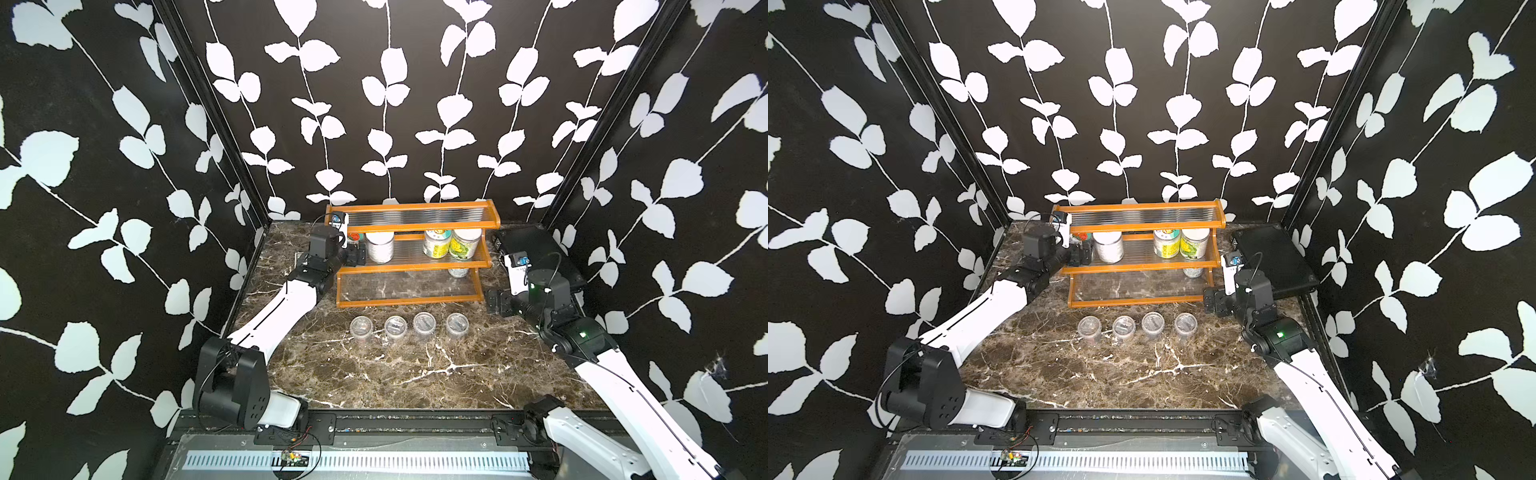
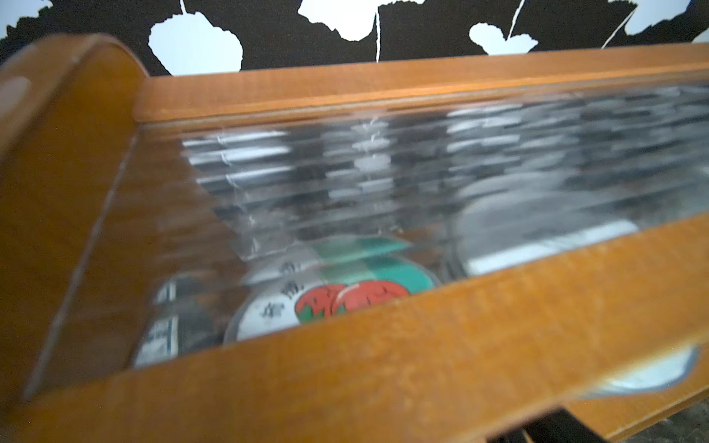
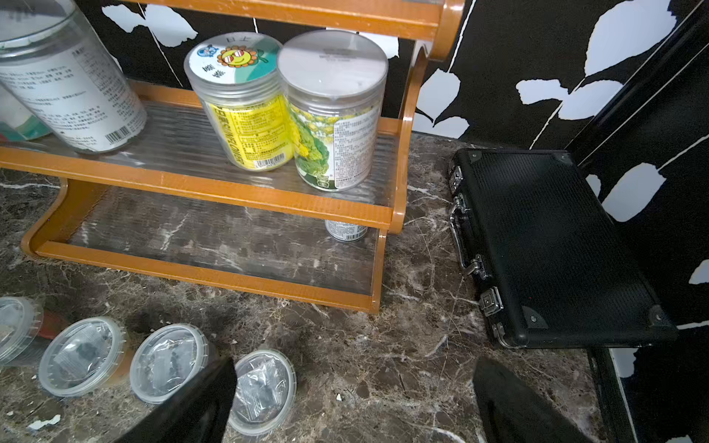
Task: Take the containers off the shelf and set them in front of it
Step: 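Pick up a container from the shelf.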
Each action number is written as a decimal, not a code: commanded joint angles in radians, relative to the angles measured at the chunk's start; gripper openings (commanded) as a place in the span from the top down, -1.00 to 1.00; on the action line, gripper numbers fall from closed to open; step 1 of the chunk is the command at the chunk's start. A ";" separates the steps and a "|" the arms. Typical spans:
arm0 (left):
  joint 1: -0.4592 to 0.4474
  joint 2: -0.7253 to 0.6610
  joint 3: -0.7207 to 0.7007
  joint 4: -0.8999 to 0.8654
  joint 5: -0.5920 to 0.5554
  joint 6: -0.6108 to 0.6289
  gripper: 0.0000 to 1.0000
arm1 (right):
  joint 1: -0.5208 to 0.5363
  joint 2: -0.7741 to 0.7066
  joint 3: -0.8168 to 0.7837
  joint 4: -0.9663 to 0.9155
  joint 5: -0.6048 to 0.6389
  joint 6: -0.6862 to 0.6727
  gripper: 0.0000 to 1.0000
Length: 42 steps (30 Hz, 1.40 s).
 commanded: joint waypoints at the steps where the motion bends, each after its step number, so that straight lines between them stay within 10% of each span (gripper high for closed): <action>1: 0.006 0.018 0.010 0.069 -0.003 0.002 -0.97 | -0.011 -0.003 0.035 0.024 -0.017 -0.004 -0.99; 30: 0.000 -0.285 -0.109 -0.128 0.108 -0.013 -0.45 | -0.028 0.037 -0.032 0.120 -0.131 0.012 -0.99; 42: -0.200 -0.611 -0.190 -0.461 -0.019 -0.035 -0.39 | -0.027 0.066 -0.058 0.127 -0.205 -0.009 -1.00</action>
